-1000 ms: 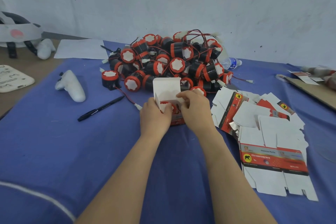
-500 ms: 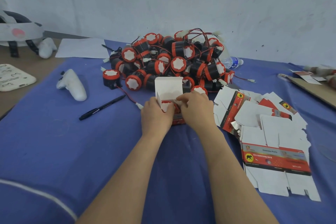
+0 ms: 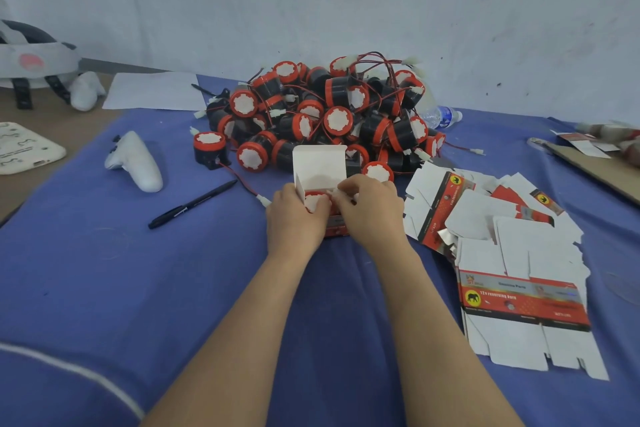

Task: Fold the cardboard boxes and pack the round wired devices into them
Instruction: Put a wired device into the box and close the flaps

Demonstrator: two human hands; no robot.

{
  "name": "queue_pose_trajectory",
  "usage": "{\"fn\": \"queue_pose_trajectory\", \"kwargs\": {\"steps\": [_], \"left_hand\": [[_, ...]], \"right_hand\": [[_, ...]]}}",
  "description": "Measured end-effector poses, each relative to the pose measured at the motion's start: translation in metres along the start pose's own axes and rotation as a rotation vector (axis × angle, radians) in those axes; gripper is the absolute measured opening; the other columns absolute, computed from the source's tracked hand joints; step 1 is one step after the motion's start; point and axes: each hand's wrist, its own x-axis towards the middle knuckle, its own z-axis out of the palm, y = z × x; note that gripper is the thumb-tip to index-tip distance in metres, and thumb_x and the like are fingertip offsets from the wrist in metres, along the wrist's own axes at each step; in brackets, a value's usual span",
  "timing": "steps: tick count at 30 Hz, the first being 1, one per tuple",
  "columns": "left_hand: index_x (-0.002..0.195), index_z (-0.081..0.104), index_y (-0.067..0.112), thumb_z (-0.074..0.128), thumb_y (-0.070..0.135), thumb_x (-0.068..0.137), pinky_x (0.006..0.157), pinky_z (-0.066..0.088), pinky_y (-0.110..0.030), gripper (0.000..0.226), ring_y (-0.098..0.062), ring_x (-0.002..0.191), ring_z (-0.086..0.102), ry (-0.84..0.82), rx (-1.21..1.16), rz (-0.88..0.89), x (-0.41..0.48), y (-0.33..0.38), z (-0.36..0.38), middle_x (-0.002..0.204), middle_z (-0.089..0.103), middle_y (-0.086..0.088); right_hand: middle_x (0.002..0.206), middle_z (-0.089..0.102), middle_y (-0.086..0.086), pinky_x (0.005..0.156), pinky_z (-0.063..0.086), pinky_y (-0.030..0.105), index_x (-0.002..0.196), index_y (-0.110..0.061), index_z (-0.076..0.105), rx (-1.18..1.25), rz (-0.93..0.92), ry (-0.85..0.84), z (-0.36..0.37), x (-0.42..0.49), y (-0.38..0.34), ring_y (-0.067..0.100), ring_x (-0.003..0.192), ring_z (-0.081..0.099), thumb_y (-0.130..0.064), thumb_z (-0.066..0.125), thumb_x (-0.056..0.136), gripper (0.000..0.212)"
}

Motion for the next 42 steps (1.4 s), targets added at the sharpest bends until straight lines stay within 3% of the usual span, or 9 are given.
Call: {"fn": "queue_pose_trajectory", "kwargs": {"steps": [6,13,17,21,25,30,36,39,42], "left_hand": [[0.116,0.054,0.009,0.059,0.031,0.089,0.090,0.049,-0.048,0.036,-0.029,0.109,0.053,0.001,0.005,0.009,0.000,0.000,-0.001,0.115,0.056,-0.009],[0.110,0.056,0.008,0.060,0.030,0.088,0.091,0.047,-0.048,0.031,-0.030,0.108,0.051,0.006,0.024,0.011,-0.001,0.001,-0.001,0.113,0.054,-0.010],[0.110,0.056,0.008,0.060,0.030,0.088,0.090,0.047,-0.047,0.031,-0.029,0.108,0.051,0.003,0.024,0.006,-0.002,0.001,-0.001,0.113,0.054,-0.009],[0.116,0.054,0.008,0.058,0.030,0.089,0.092,0.047,-0.047,0.035,-0.029,0.110,0.051,-0.009,0.035,-0.009,-0.002,0.003,-0.001,0.116,0.053,-0.009],[0.115,0.053,0.007,0.057,0.030,0.090,0.093,0.046,-0.047,0.034,-0.030,0.111,0.049,-0.020,0.048,-0.004,-0.001,0.003,-0.001,0.117,0.052,-0.010],[0.119,0.053,0.007,0.057,0.030,0.090,0.095,0.044,-0.047,0.037,-0.030,0.115,0.047,-0.013,0.060,-0.006,-0.002,0.004,-0.001,0.120,0.050,-0.011],[0.127,0.051,0.012,0.056,0.039,0.090,0.098,0.037,-0.039,0.046,-0.031,0.122,0.039,0.036,0.209,-0.027,-0.002,0.004,-0.002,0.131,0.042,-0.010],[0.123,0.052,0.013,0.057,0.040,0.089,0.095,0.037,-0.038,0.043,-0.030,0.119,0.042,0.058,0.229,-0.020,-0.002,0.003,-0.003,0.128,0.040,-0.008],[0.117,0.049,0.013,0.060,0.035,0.088,0.076,0.043,-0.035,0.038,-0.026,0.102,0.052,0.073,0.159,0.018,-0.003,0.003,-0.003,0.118,0.036,-0.004]], "right_hand": [[0.122,0.052,0.003,0.091,0.033,0.036,0.118,-0.024,0.067,-0.051,0.017,-0.024,-0.002,-0.001,-0.002,0.026,0.115,0.037,-0.034,0.049,0.098,0.029],[0.124,0.048,0.009,0.098,0.033,0.041,0.123,-0.035,0.063,-0.110,0.015,-0.227,-0.011,0.002,0.006,0.033,0.117,0.037,-0.033,0.042,0.099,0.032],[0.116,0.059,0.010,0.097,0.042,0.041,0.110,-0.029,0.071,-0.008,0.027,-0.313,-0.019,0.004,0.011,0.032,0.112,0.049,-0.032,0.051,0.093,0.027],[0.092,0.066,0.005,0.079,0.052,0.037,0.074,-0.026,0.067,0.121,0.076,-0.278,-0.020,0.003,0.006,0.028,0.097,0.059,-0.023,0.061,0.086,0.014],[0.107,0.063,0.005,0.089,0.051,0.046,0.087,-0.028,0.062,0.204,0.182,-0.193,-0.013,0.004,0.000,0.029,0.105,0.056,-0.019,0.062,0.083,0.010],[0.110,0.066,0.007,0.091,0.050,0.045,0.091,-0.024,0.074,0.073,0.151,-0.250,-0.011,0.007,-0.004,0.031,0.106,0.057,-0.013,0.054,0.084,0.024],[0.088,0.055,0.012,0.074,0.042,0.035,0.054,-0.024,0.055,0.097,0.133,-0.285,-0.013,0.007,0.004,0.029,0.088,0.048,-0.023,0.054,0.086,0.032],[0.118,0.047,0.011,0.085,0.030,0.033,0.078,-0.024,0.069,-0.049,0.073,-0.233,-0.010,0.002,0.001,0.032,0.111,0.037,-0.029,0.051,0.090,0.022],[0.147,0.024,0.009,0.088,0.027,0.030,0.099,-0.023,0.074,-0.035,0.068,-0.168,-0.006,-0.003,-0.003,0.036,0.129,0.024,-0.025,0.052,0.090,0.023]]}}
